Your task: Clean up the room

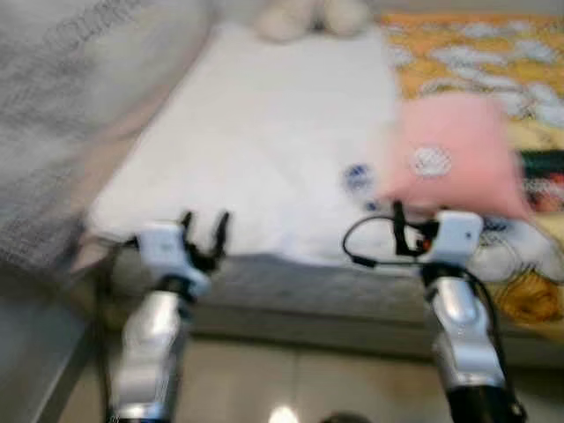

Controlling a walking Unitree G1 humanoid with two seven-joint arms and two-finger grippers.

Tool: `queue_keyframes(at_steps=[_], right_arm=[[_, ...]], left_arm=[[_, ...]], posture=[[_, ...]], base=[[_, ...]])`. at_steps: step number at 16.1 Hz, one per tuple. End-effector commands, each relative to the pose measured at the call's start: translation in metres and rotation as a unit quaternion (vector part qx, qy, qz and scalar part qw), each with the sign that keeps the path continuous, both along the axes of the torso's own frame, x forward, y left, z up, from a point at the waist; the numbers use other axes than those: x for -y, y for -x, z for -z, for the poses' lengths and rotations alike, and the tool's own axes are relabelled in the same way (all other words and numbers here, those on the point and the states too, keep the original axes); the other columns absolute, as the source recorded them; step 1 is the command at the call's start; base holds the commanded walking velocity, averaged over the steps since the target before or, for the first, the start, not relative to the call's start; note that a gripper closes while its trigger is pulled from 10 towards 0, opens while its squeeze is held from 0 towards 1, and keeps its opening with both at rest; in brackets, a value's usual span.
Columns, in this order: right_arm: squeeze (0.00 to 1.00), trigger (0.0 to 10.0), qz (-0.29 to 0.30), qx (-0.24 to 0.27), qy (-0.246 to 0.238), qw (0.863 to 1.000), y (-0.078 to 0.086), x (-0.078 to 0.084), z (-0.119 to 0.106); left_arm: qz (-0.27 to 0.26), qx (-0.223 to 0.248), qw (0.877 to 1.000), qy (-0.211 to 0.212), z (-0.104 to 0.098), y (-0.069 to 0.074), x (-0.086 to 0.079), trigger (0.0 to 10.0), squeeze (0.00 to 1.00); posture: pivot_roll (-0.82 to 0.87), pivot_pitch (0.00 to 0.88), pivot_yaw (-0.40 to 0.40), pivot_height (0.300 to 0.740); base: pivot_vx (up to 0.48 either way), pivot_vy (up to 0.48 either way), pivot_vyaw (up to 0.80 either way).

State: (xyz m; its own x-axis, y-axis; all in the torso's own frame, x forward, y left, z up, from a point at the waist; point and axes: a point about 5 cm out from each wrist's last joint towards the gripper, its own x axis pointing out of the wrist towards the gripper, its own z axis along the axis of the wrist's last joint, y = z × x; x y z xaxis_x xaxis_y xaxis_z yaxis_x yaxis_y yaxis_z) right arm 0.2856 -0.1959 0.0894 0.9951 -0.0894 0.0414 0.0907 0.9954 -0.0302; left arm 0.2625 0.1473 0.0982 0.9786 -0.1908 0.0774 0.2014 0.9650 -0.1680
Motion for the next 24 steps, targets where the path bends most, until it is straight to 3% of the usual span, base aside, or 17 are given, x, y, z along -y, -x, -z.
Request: queue_keyframes(at_steps=[1, 2, 3, 6, 10, 14, 15, 20, 24], right_arm=[[0.0, 10.0, -0.008, 0.001, -0.004, 1.0, -0.001, -0.004, -0.002], [0.0, 10.0, -0.012, -0.001, -0.004, 1.0, -0.001, -0.005, -0.001], [0.0, 10.0, -0.021, -0.007, -0.005, 1.0, -0.002, -0.008, 0.001], [0.0, 10.0, -0.035, -0.014, -0.007, 0.999, -0.002, -0.011, 0.003], [0.0, 10.0, -0.051, -0.017, 0.0, 0.999, -0.008, -0.014, 0.001], [0.0, 10.0, -0.089, -0.04, 0.027, 0.995, -0.015, -0.02, 0.0], [0.0, 10.0, -0.094, -0.041, 0.017, 0.995, -0.015, -0.021, 0.0], [0.0, 10.0, -0.101, -0.043, 0.01, 0.994, -0.014, -0.024, 0.003], [0.0, 10.0, -0.103, -0.037, 0.018, 0.994, -0.015, -0.023, 0.001]], left_arm=[[-0.013, 0.001, 0.999, -0.036, -0.001, -0.004, -0.006, 10.0, 0.0], [-0.027, -0.004, 0.998, -0.059, 0.001, -0.006, -0.008, 10.0, 0.0], [-0.046, -0.013, 0.998, -0.044, 0.003, -0.006, -0.014, 10.0, 1.0], [-0.048, -0.044, 0.996, -0.064, 0.013, -0.004, -0.02, 10.0, 1.0], [-0.088, -0.058, 0.992, -0.072, 0.018, -0.003, -0.027, 10.0, 1.0], [-0.113, -0.077, 0.99, -0.042, 0.023, -0.002, -0.026, 10.0, 0.99], [-0.122, -0.069, 0.989, -0.042, 0.021, -0.002, -0.028, 10.0, 0.0], [-0.082, -0.037, 0.995, -0.047, 0.008, -0.006, -0.018, 10.0, 0.0], [-0.077, -0.031, 0.996, -0.043, 0.007, -0.009, -0.014, 10.0, 0.0]], posture=[[-0.18, 0.0, 0.09, 0.74], [-0.18, 0.0, 0.091, 0.74], [-0.18, 0.0, 0.091, 0.74], [-0.17, 0.0, 0.093, 0.74], [-0.17, 0.0, 0.093, 0.74], [-0.17, 0.0, 0.09, 0.74], [-0.17, 0.0, 0.09, 0.74], [-0.17, 0.0, 0.089, 0.74], [-0.18, 0.0, 0.098, 0.74]], base=[[0.322, 0.0, -0.74], [0.0, 0.0, -0.74], [0.0, 0.0, -0.72], [0.0, 0.0, -0.7], [0.0, 0.0, -0.7], [0.0, 0.0, -0.36], [0.0, 0.0, 0.0], [0.0, 0.0, 0.0], [0.441, 0.0, 0.65]])
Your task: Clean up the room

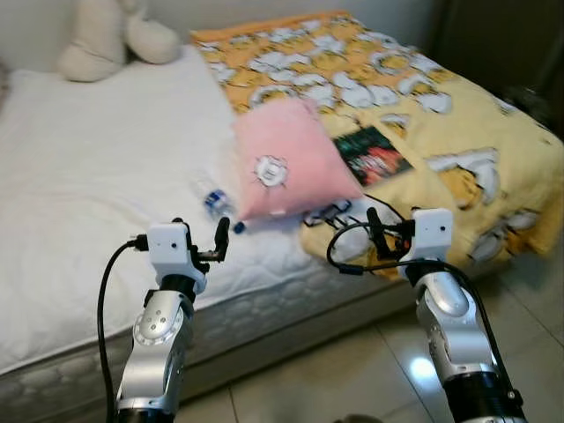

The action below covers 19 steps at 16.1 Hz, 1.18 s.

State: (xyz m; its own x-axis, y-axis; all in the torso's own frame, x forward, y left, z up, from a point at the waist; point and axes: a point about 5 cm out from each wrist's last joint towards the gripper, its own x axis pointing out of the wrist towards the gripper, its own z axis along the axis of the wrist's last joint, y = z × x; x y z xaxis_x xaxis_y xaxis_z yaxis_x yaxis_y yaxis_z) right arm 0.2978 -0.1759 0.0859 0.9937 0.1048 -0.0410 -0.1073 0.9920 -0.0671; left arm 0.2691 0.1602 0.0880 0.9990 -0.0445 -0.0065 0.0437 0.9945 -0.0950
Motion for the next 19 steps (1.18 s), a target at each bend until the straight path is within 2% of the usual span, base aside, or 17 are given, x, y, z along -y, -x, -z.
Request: queue_keyframes(at_steps=[1, 5, 8, 10, 13, 14, 16, 17, 19], right_arm=[[0.0, 10.0, -0.006, 0.005, -0.001, 1.0, -0.003, -0.003, -0.003], [0.0, 10.0, -0.006, 0.006, 0.003, 1.0, -0.003, -0.004, -0.004], [0.0, 10.0, -0.006, 0.022, 0.018, 1.0, -0.004, -0.006, -0.009], [0.0, 10.0, -0.014, 0.048, 0.041, 0.998, -0.007, -0.009, -0.019], [0.0, 10.0, -0.016, 0.076, 0.039, 0.996, -0.011, -0.013, -0.036], [0.0, 10.0, -0.01, 0.104, 0.039, 0.994, -0.016, -0.014, -0.055], [0.0, 10.0, 0.003, 0.115, 0.033, 0.993, -0.021, -0.01, -0.066], [0.0, 10.0, 0.01, 0.107, 0.032, 0.994, -0.023, -0.007, -0.065], [0.0, 10.0, 0.024, 0.076, 0.026, 0.996, -0.021, 0.0, -0.05]], left_arm=[[-0.001, 0.007, 1.0, 0.001, -0.004, -0.003, 0.0, 10.0, 0.0], [-0.018, -0.013, 0.999, 0.039, -0.001, -0.003, 0.001, 10.0, 0.0], [0.005, -0.006, 1.0, 0.023, -0.004, -0.005, 0.008, 10.0, 0.0], [0.013, -0.001, 1.0, 0.02, -0.006, -0.006, 0.011, 10.0, 0.0], [0.027, 0.008, 1.0, 0.014, -0.011, -0.009, 0.017, 10.0, 0.0], [0.033, 0.014, 0.999, 0.014, -0.015, -0.014, 0.02, 10.0, 0.0], [0.048, 0.022, 0.999, 0.015, -0.02, -0.018, 0.026, 10.0, 0.0], [0.058, 0.024, 0.998, 0.013, -0.022, -0.02, 0.029, 10.0, 0.0], [0.052, 0.013, 0.998, 0.02, -0.02, -0.027, 0.025, 10.0, 0.0]], posture=[[-0.18, 0.0, 0.098, 0.74], [-0.18, 0.0, 0.102, 0.74], [-0.18, 0.0, 0.103, 0.74], [-0.18, 0.0, 0.106, 0.74], [-0.19, 0.0, 0.11, 0.74], [-0.19, 0.0, 0.114, 0.74], [-0.2, 0.0, 0.12, 0.74], [-0.2, 0.0, 0.12, 0.74], [-0.2, 0.0, 0.121, 0.74]], base=[[0.439, 0.0, 0.59], [0.43, -0.06, 0.59], [0.21, -0.38, 0.55], [0.0, -0.448, 0.0], [0.0, -0.454, 0.0], [0.0, -0.454, 0.0], [0.0, -0.454, 0.0], [0.0, -0.458, 0.0], [0.0, -0.443, 0.0]])
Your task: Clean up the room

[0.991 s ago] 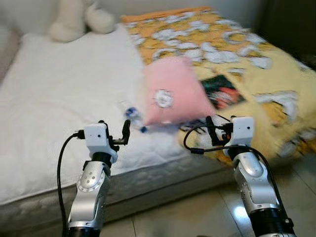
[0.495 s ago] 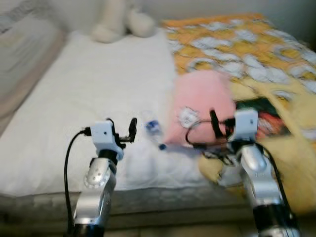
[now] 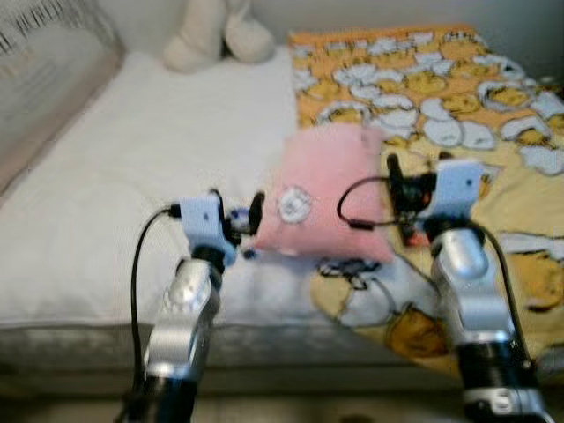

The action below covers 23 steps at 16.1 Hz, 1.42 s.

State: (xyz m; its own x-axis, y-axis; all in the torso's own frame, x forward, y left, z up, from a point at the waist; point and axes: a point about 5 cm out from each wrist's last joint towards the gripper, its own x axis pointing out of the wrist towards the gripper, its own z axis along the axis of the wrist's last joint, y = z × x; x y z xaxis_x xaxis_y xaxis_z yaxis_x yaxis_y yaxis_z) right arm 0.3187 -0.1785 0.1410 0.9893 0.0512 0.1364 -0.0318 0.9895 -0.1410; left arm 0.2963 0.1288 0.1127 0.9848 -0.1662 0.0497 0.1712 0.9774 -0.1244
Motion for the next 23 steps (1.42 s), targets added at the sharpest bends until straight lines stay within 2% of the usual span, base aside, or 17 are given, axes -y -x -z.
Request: queue_keyframes(at_steps=[1, 2, 5, 7, 9, 14, 18, 20, 23], right_arm=[[0.0, 10.0, -0.004, -0.026, -0.007, 1.0, 0.001, -0.002, 0.01], [0.0, 10.0, -0.006, -0.031, -0.006, 0.999, 0.003, -0.003, 0.012], [0.0, 10.0, -0.009, -0.05, -0.023, 0.998, 0.008, -0.004, 0.022], [0.0, 10.0, -0.014, -0.061, -0.036, 0.997, 0.012, -0.007, 0.029], [0.0, 10.0, -0.019, -0.067, -0.036, 0.997, 0.013, -0.01, 0.033], [0.0, 10.0, -0.027, -0.069, -0.034, 0.997, 0.012, -0.012, 0.033], [0.0, 10.0, -0.036, -0.066, -0.042, 0.996, 0.004, -0.013, 0.022], [0.0, 10.0, -0.063, -0.054, -0.063, 0.995, -0.007, -0.019, -0.006], [0.0, 10.0, -0.079, -0.073, -0.113, 0.988, -0.011, -0.021, -0.011]], left_arm=[[-0.019, -0.02, 1.0, -0.013, 0.007, -0.004, -0.011, 10.0, 0.0], [-0.038, -0.021, 0.998, -0.036, 0.007, -0.007, -0.016, 10.0, 0.0], [-0.039, -0.018, 0.999, -0.016, 0.003, -0.006, -0.022, 10.0, 0.0], [-0.062, -0.003, 0.998, -0.01, -0.003, -0.004, -0.029, 10.0, 0.0], [-0.06, 0.004, 0.998, -0.01, -0.009, -0.006, -0.026, 10.0, 0.0], [-0.058, -0.001, 0.998, -0.007, -0.007, -0.004, -0.026, 10.0, 0.0], [-0.061, -0.005, 0.998, -0.009, -0.011, -0.012, -0.031, 10.0, 0.0], [-0.084, -0.021, 0.996, -0.012, -0.01, -0.018, -0.04, 10.0, 0.0], [-0.07, -0.043, 0.997, 0.015, -0.012, -0.027, -0.042, 10.0, 0.0]], posture=[[-0.2, 0.0, 0.121, 0.74], [-0.2, 0.0, 0.123, 0.74], [-0.2, 0.0, 0.126, 0.74], [-0.19, 0.0, 0.122, 0.74], [-0.18, 0.0, 0.12, 0.74], [-0.18, 0.0, 0.116, 0.74], [-0.18, 0.0, 0.118, 0.74], [-0.19, 0.0, 0.122, 0.74], [-0.19, 0.0, 0.122, 0.74]], base=[[0.48, 0.0, 0.0], [0.0, 0.0, 0.0], [0.0, 0.0, 0.0], [0.24, 0.0, 0.0], [0.48, 0.0, 0.0], [0.48, 0.0, 0.0], [0.48, 0.0, 0.0], [0.141, 0.0, 0.0], [0.0, 0.0, 0.0]])
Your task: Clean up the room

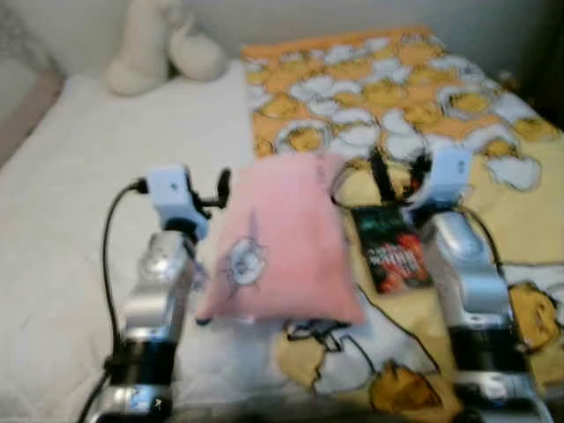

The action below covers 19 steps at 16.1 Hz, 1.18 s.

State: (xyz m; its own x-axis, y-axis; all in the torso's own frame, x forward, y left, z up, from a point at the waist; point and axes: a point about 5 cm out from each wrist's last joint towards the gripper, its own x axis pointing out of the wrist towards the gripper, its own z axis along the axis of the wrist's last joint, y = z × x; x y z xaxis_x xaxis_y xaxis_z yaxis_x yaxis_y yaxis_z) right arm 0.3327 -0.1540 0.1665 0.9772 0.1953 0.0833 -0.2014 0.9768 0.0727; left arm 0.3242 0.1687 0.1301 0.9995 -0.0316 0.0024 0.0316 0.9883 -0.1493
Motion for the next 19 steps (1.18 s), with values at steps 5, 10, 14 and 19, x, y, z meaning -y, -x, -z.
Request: queue_keyframes(at_steps=[5, 10, 14, 19], right_arm=[[0.0, 10.0, 0.027, -0.113, -0.088, 0.989, 0.002, 0.025, 0.029], [0.0, 10.0, 0.051, -0.19, -0.168, 0.966, 0.009, 0.043, 0.06], [0.0, 10.0, 0.032, -0.235, -0.164, 0.957, 0.008, 0.035, 0.08], [0.0, 10.0, 0.003, -0.233, -0.129, 0.964, 0.003, 0.029, 0.077]], left_arm=[[0.071, -0.092, 0.984, 0.135, 0.015, -0.025, 0.002, 10.0, 0.0], [0.105, -0.136, 0.968, 0.184, 0.029, -0.037, 0.011, 10.0, 0.0], [0.106, -0.171, 0.959, 0.198, 0.043, -0.04, 0.027, 10.0, 0.0], [0.093, -0.186, 0.955, 0.212, 0.052, -0.039, 0.037, 10.0, 0.0]], posture=[[-0.2, 0.0, 0.132, 0.74], [-0.19, 0.0, 0.14, 0.74], [-0.21, 0.0, 0.145, 0.74], [-0.23, 0.058, 0.145, 0.74]], base=[[0.0, 0.0, 0.0], [0.0, 0.0, 0.0], [0.0, 0.0, 0.0], [0.0, 0.0, 0.0]])
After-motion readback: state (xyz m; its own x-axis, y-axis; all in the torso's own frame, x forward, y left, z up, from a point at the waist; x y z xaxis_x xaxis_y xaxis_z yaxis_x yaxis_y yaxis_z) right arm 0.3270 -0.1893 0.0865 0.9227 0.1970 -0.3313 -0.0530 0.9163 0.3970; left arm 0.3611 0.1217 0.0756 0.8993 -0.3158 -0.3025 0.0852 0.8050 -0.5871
